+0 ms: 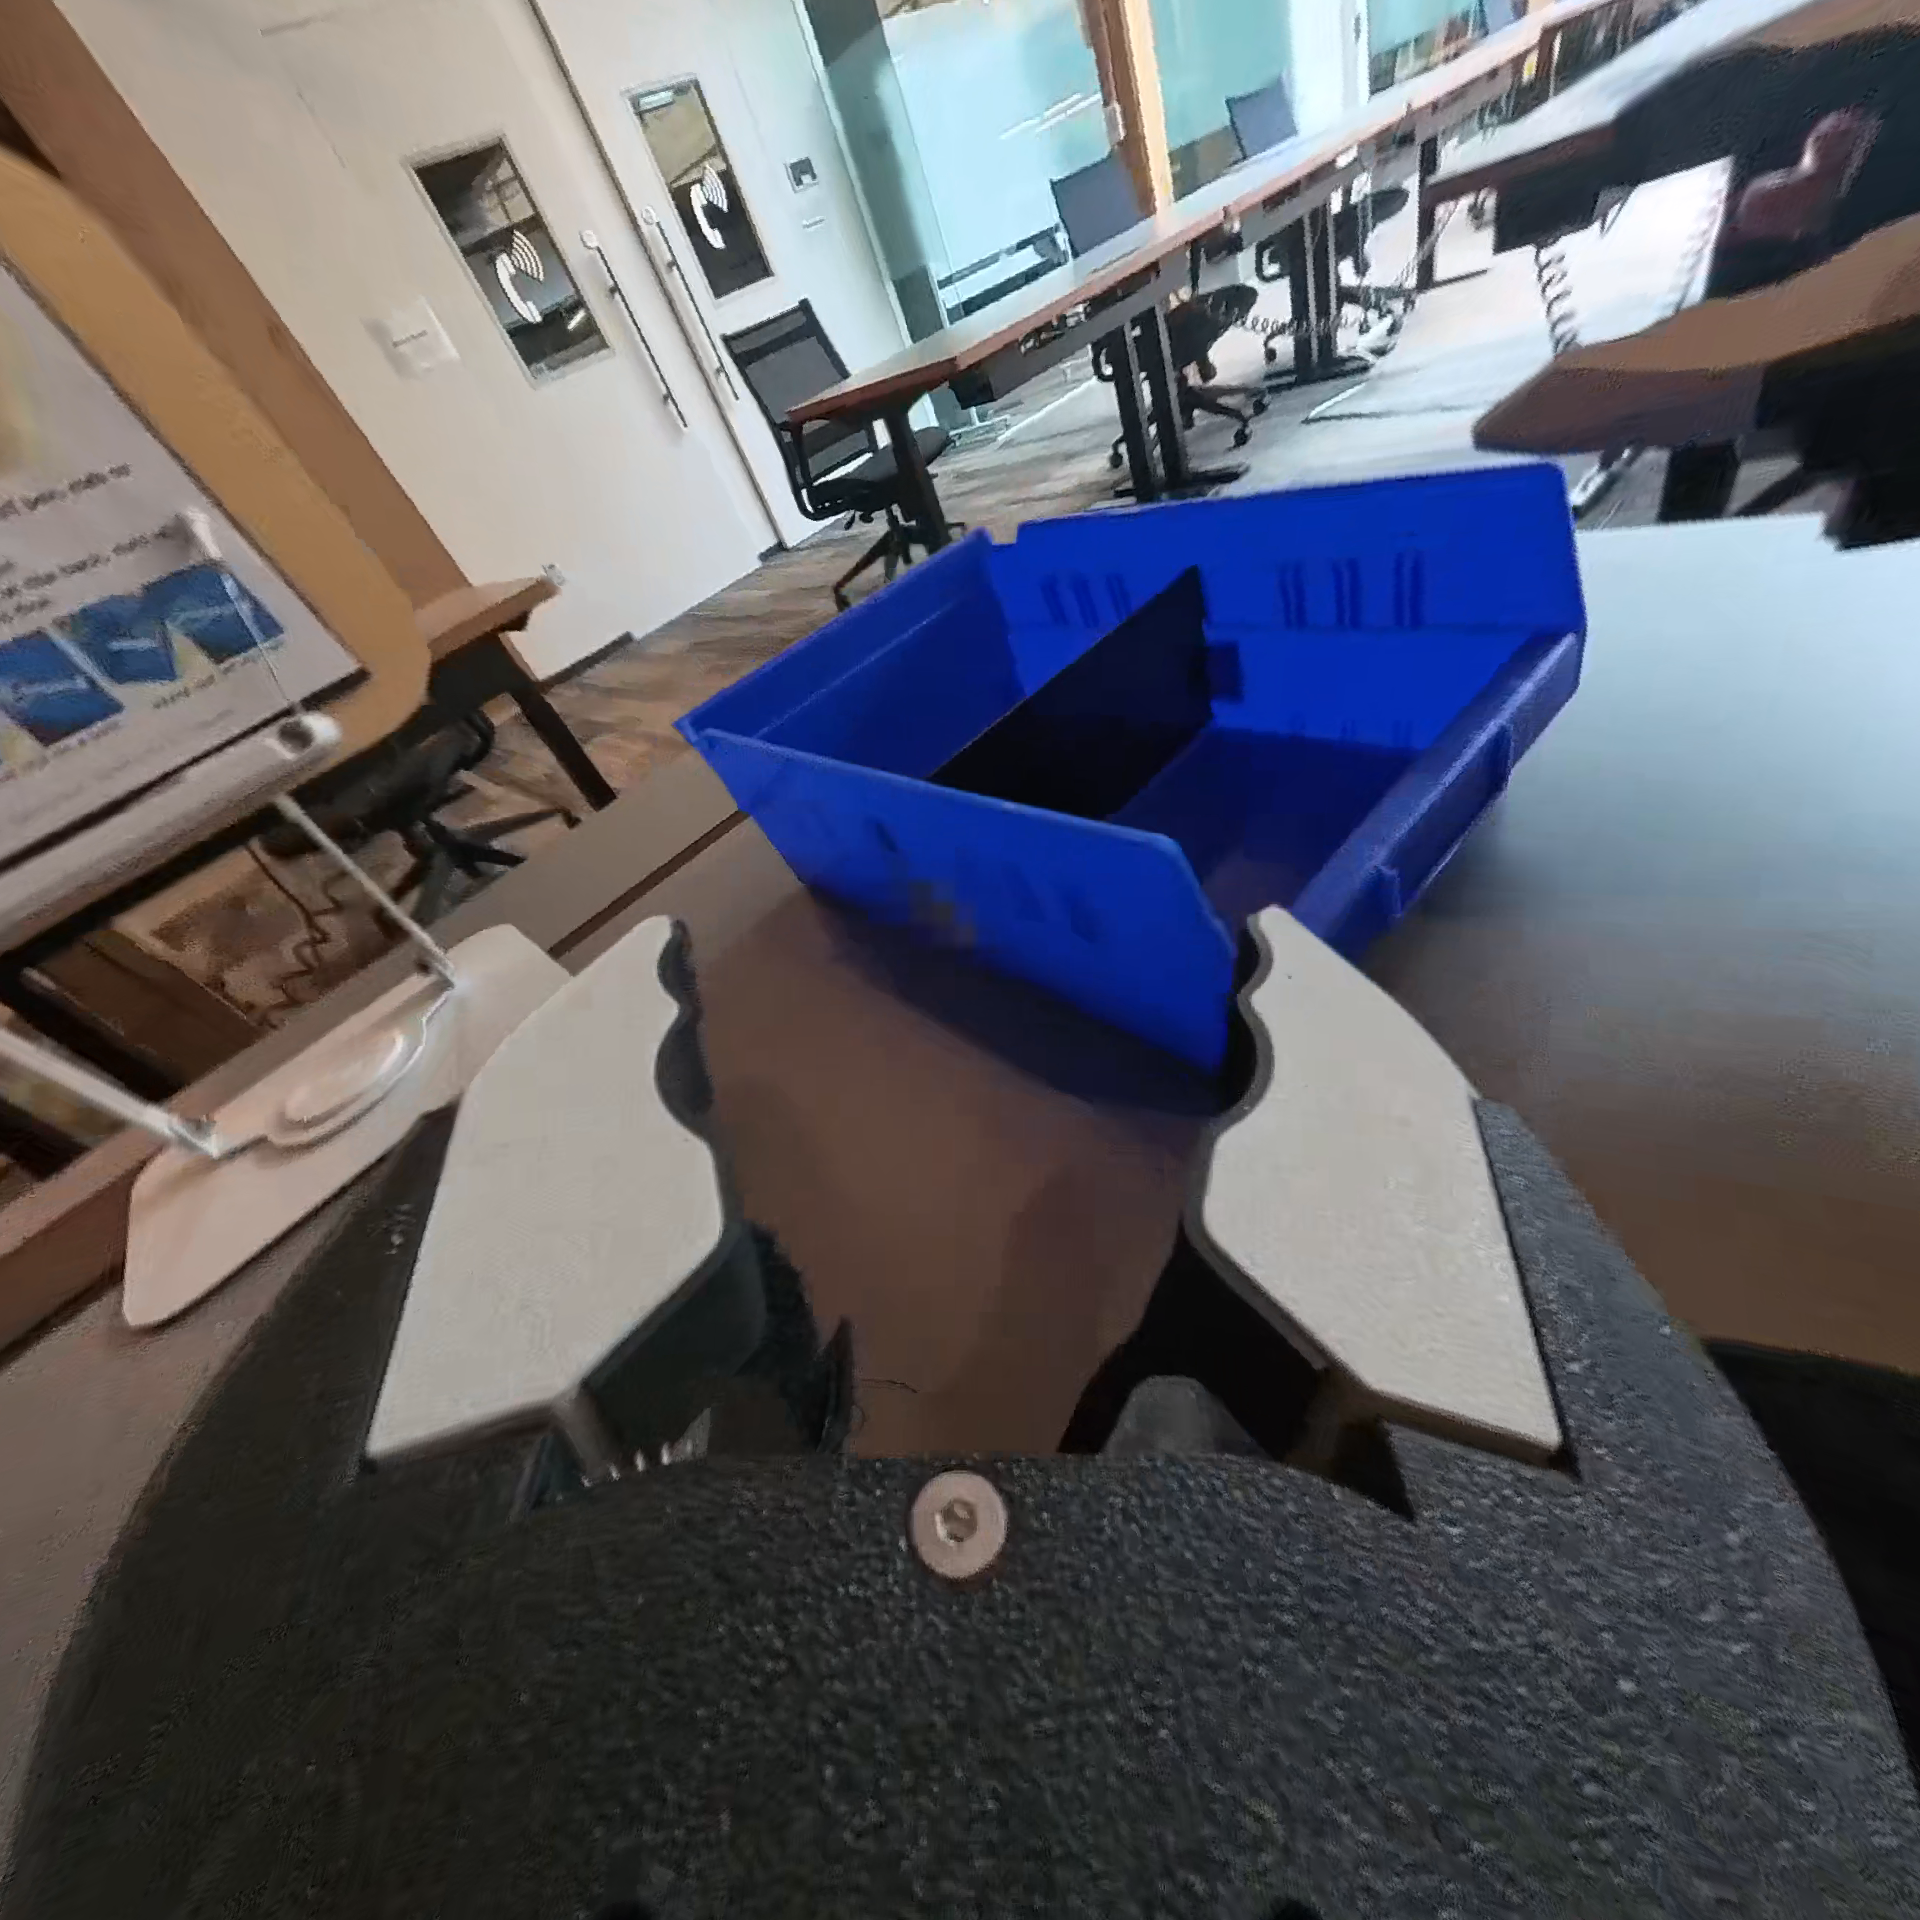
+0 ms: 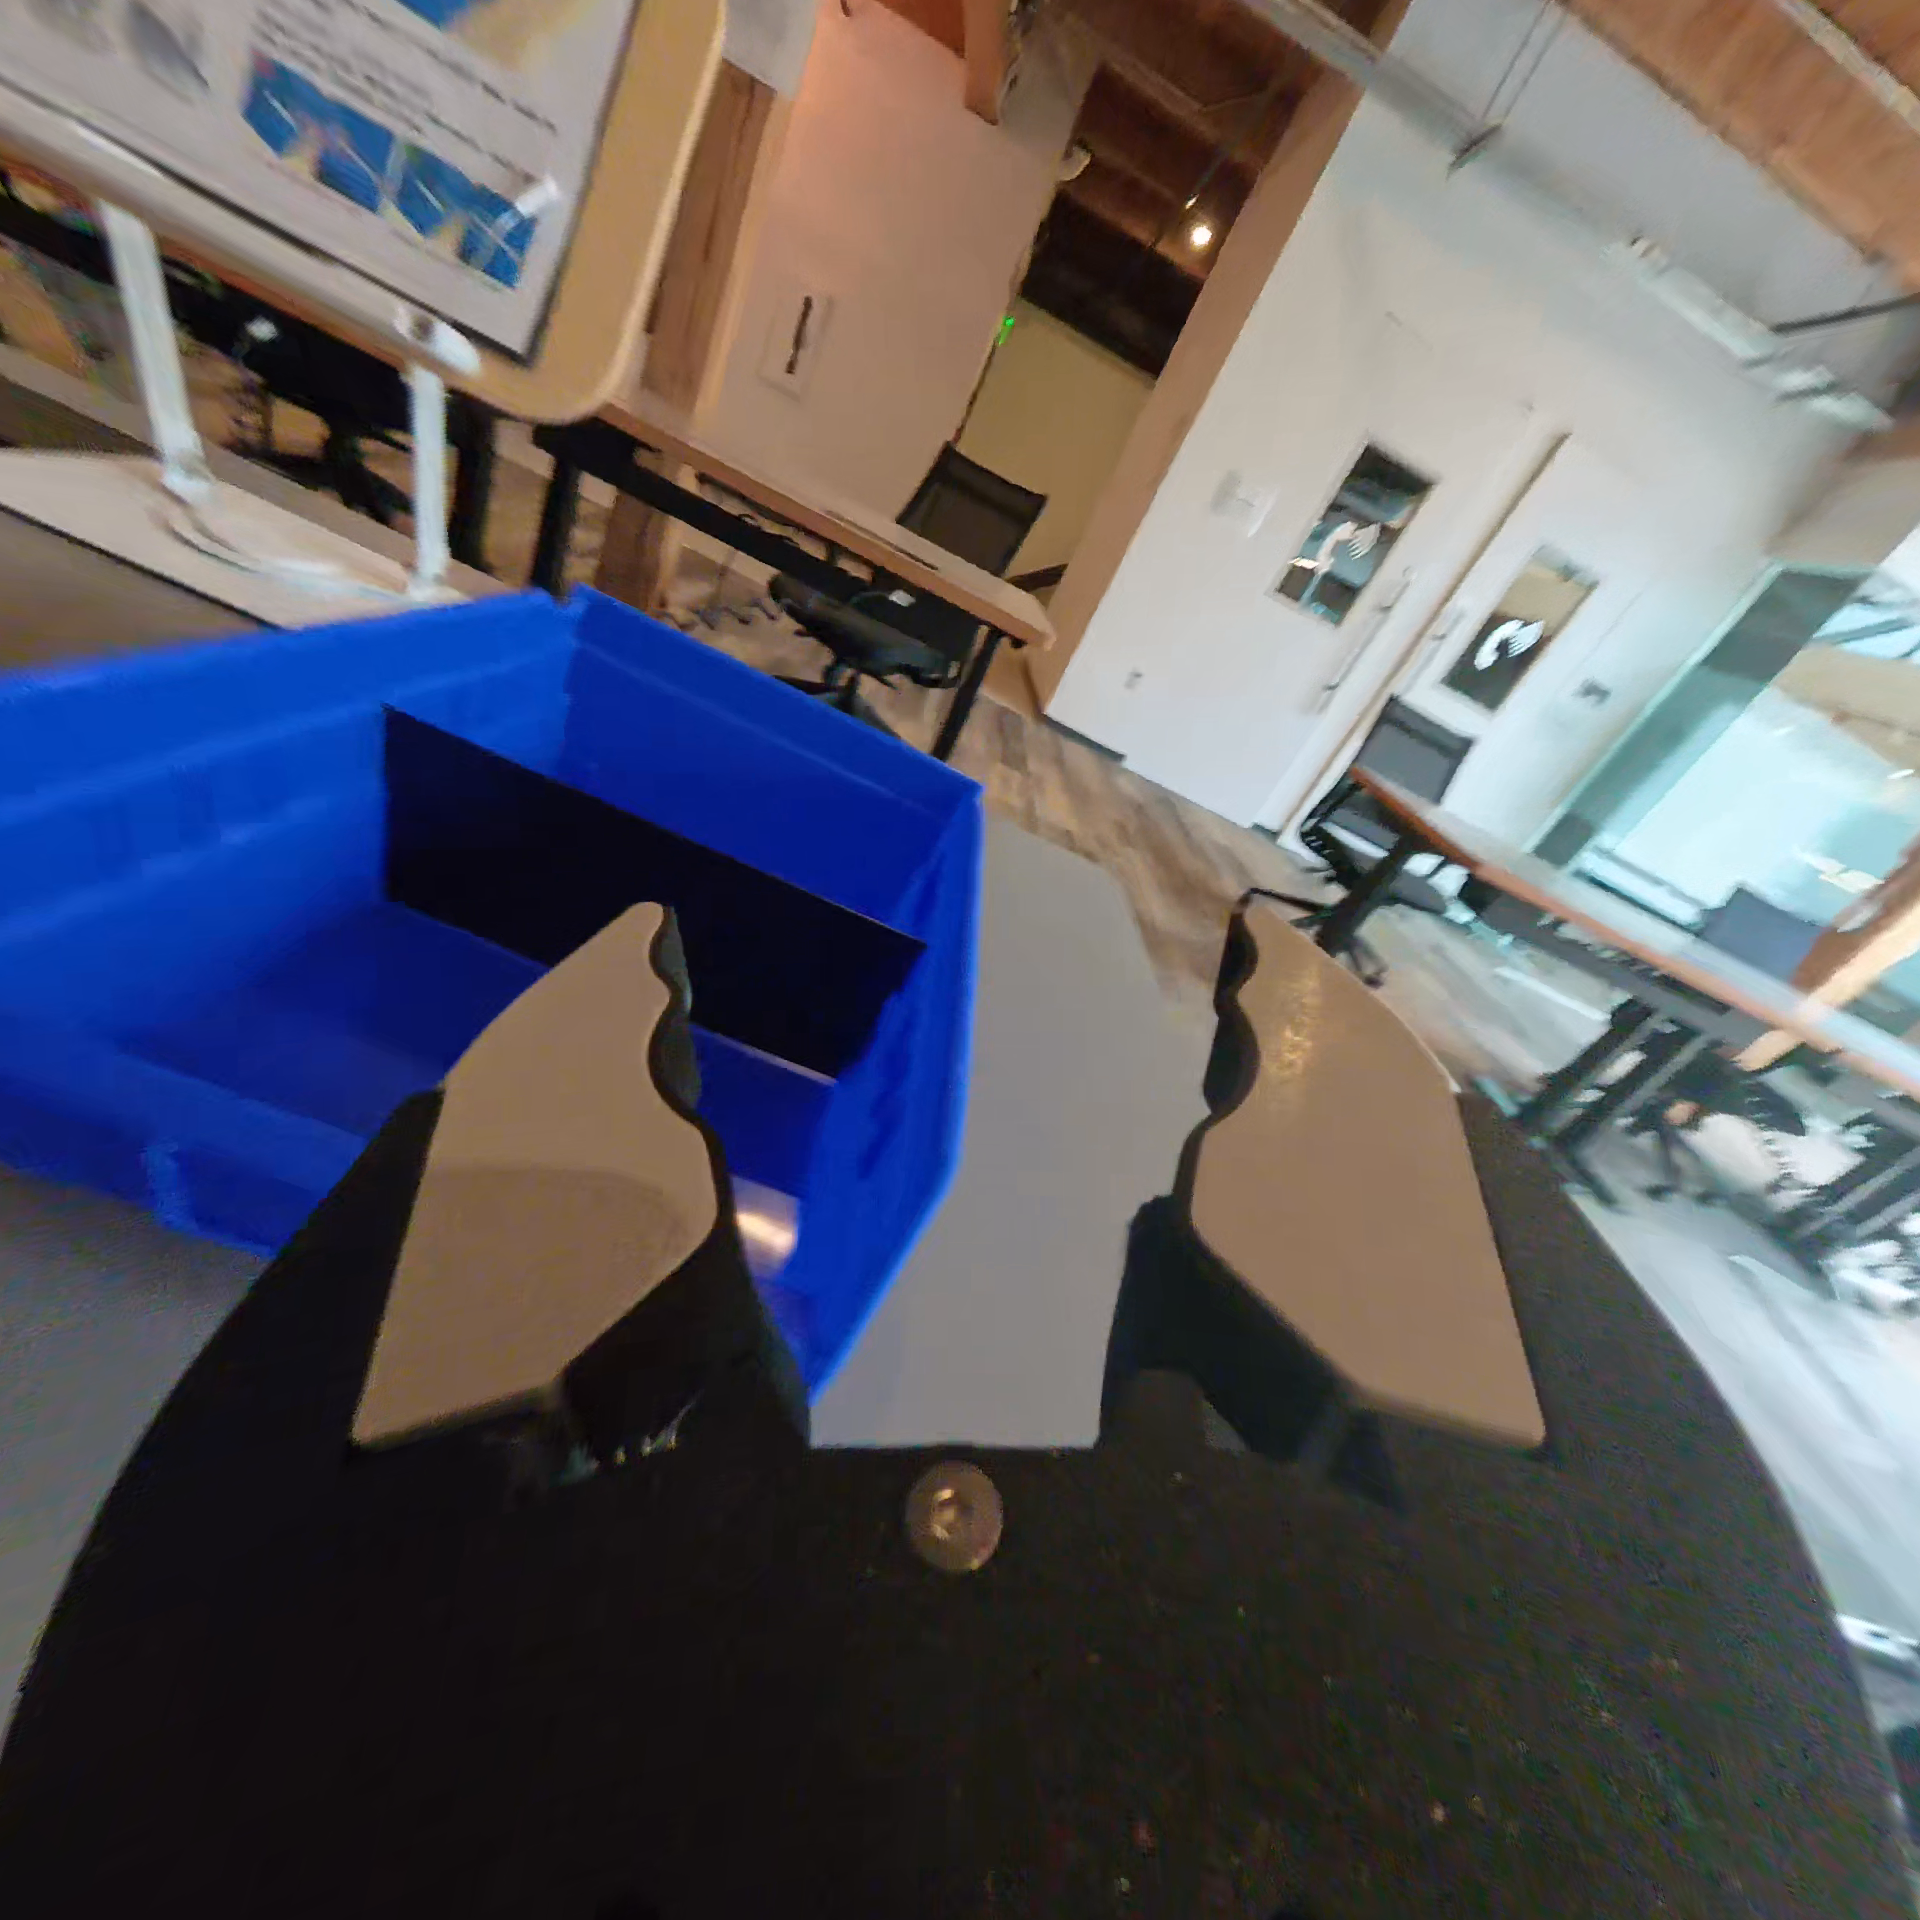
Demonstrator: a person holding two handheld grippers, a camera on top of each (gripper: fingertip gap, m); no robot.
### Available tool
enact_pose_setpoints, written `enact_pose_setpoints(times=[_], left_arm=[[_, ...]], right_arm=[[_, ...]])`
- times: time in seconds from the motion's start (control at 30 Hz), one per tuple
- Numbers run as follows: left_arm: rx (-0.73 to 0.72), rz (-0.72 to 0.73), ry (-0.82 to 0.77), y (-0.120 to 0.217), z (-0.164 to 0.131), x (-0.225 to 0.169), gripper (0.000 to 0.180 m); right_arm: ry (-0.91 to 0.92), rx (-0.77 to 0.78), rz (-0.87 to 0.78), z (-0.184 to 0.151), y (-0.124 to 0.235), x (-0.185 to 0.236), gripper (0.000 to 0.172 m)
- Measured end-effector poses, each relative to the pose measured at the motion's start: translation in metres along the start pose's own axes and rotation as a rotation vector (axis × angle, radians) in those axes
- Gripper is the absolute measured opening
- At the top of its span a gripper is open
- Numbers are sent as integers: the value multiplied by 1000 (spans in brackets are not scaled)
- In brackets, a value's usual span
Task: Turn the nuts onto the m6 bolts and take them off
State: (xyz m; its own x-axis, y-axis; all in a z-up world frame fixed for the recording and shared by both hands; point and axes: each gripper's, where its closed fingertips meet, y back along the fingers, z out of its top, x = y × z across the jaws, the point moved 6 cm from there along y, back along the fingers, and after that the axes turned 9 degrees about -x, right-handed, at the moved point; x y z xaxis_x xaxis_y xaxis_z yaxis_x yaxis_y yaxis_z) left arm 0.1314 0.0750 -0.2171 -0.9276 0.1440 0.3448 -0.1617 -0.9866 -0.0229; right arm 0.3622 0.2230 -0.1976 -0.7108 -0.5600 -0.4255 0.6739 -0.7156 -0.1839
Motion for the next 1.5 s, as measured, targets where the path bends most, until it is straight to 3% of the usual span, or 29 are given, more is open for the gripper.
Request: enact_pose_setpoints(times=[0.1, 0.23, 0.43, 0.6, 0.77, 0.93, 1.03, 1.13, 1.5], left_arm=[[7, -10, 104, 28, 3, 25, 110], [28, 6, 195, 74, 4, 67, 109], [146, 120, 187, 160, -7, 146, 102], [210, 346, 133, 237, -14, 234, 91], [375, 515, 145, 287, -38, 327, 82], [594, 609, 213, 309, -91, 405, 83], [704, 604, 336, 311, -130, 434, 81], [775, 633, 420, 312, -161, 461, 58], [1054, 625, 624, 302, -224, 497, 45]], right_arm=[[-118, 26, 72, 20, -5, 23, 107], [-305, 70, 220, 46, -19, 62, 125], [-490, 78, 379, 83, -46, 115, 117], [-499, 45, 440, 107, -72, 154, 113], [-473, 41, 478, 118, -93, 193, 112], [-433, 66, 492, 115, -107, 216, 112], [-410, 80, 488, 111, -112, 218, 112], [-400, 85, 474, 106, -116, 216, 112], [-442, 78, 450, 92, -121, 206, 111]])
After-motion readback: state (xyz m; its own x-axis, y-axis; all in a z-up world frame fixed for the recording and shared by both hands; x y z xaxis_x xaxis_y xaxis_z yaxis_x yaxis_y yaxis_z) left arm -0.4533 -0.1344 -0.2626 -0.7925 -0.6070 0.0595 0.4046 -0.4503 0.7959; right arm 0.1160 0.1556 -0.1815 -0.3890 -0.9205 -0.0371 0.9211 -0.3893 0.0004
